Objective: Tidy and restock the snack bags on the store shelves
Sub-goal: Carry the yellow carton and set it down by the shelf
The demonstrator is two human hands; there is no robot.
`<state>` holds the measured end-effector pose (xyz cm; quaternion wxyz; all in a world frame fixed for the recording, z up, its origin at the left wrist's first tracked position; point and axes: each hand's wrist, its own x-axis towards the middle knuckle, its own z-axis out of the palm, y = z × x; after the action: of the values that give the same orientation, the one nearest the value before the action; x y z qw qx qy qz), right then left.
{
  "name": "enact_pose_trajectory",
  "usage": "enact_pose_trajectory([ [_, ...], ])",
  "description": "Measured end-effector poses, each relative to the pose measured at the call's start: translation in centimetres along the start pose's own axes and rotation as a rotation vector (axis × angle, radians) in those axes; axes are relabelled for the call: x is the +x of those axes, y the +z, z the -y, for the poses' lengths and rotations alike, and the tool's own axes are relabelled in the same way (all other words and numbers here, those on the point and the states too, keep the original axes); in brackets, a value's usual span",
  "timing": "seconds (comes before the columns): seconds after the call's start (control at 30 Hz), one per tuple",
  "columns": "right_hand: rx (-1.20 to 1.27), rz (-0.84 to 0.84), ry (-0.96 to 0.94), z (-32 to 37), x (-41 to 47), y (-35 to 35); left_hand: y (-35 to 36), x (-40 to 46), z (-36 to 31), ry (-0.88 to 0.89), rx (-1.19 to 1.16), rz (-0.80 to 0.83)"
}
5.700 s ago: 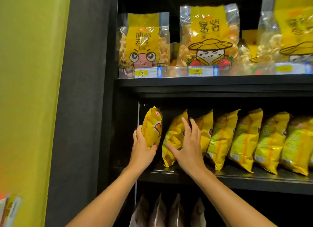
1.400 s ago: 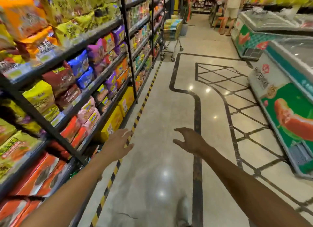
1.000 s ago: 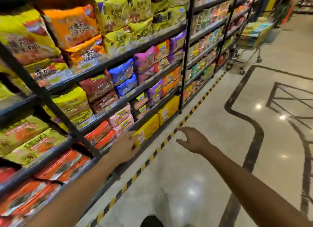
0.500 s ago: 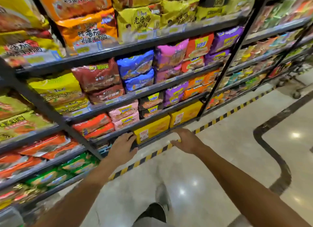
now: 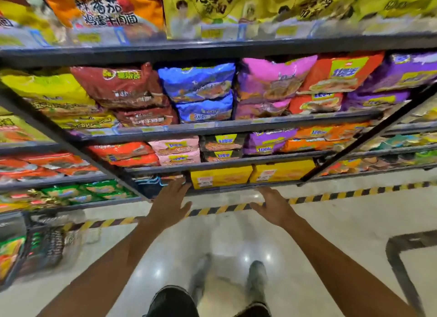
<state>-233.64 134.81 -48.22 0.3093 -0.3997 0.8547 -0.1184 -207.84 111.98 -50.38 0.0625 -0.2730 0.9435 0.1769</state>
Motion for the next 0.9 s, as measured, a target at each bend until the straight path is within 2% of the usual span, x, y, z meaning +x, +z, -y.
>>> enact_pose_trajectory([
  [0.13,0.000,0.067,-0.071,-5.2,4.4,1.3,4.9,1.1,-2.2,-0.159,-0.079,-0.036],
  [0.2,-0.004,0.066,-0.075,-8.0,6.7,3.0,8.9,2.3,-2.0,-0.169,-0.121,-0.084],
  [0.5,0.141,0.080,0.082,-20.6,16.6,18.6,29.6,8.2,2.2,-0.312,-0.264,-0.075],
  [0.67,0.194,-0.013,0.073,-25.0,23.8,24.5,38.6,13.5,7.1,-0.245,-0.249,-0.084],
  [0.77,0.183,-0.065,0.067,-27.0,28.9,26.9,42.1,17.3,10.1,-0.295,-0.253,-0.086],
  [0.9,0.239,-0.180,-0.001,-28.7,35.2,28.6,45.4,23.1,12.8,-0.328,-0.282,-0.232],
])
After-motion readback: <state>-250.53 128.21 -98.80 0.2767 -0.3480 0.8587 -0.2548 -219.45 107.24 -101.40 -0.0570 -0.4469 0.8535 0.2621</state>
